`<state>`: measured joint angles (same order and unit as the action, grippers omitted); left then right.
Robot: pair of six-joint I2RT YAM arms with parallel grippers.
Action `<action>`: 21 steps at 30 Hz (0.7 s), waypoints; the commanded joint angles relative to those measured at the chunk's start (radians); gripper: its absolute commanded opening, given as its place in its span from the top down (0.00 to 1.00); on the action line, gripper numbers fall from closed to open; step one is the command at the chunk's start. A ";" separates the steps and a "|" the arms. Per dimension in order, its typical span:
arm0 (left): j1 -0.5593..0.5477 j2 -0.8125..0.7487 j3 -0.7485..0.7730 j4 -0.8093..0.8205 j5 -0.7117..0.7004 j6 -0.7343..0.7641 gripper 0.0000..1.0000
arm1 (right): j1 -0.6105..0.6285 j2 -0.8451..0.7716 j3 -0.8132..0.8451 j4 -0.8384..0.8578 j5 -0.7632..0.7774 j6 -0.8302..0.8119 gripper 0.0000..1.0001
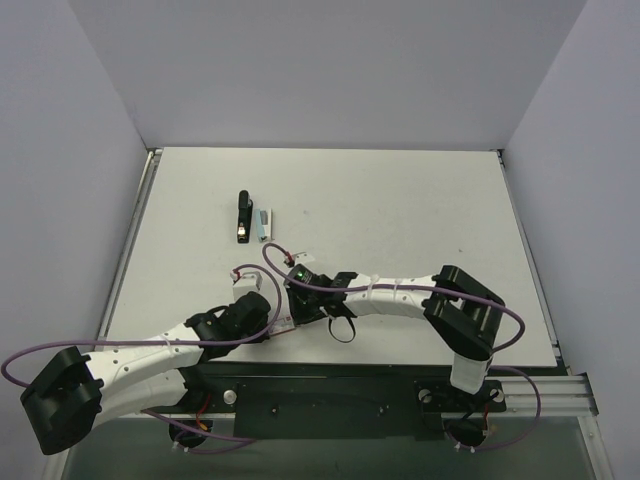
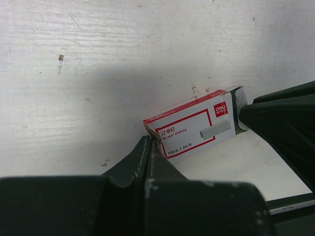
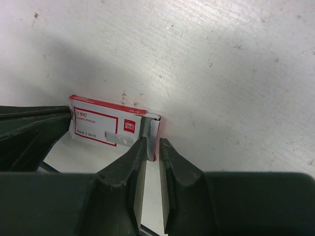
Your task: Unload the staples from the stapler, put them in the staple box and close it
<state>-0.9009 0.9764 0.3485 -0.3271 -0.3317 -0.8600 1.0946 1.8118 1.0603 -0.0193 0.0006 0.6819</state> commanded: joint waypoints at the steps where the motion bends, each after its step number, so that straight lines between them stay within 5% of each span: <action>1: -0.003 0.004 -0.005 0.003 0.028 0.006 1.00 | 0.007 -0.083 -0.008 -0.041 0.052 0.007 0.87; 9: -0.003 0.010 -0.005 0.008 0.031 0.007 1.00 | 0.002 -0.129 -0.037 -0.054 0.094 0.005 0.87; 12: -0.003 0.007 -0.003 0.007 0.033 0.009 1.00 | -0.010 -0.129 -0.059 -0.056 0.102 0.008 1.00; 21: -0.003 0.021 0.006 0.010 0.034 0.015 1.00 | -0.027 -0.101 -0.085 -0.033 0.087 0.016 1.00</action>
<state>-0.9009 0.9791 0.3485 -0.3222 -0.3229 -0.8566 1.0740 1.7145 0.9874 -0.0448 0.0666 0.6849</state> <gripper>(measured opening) 0.022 0.001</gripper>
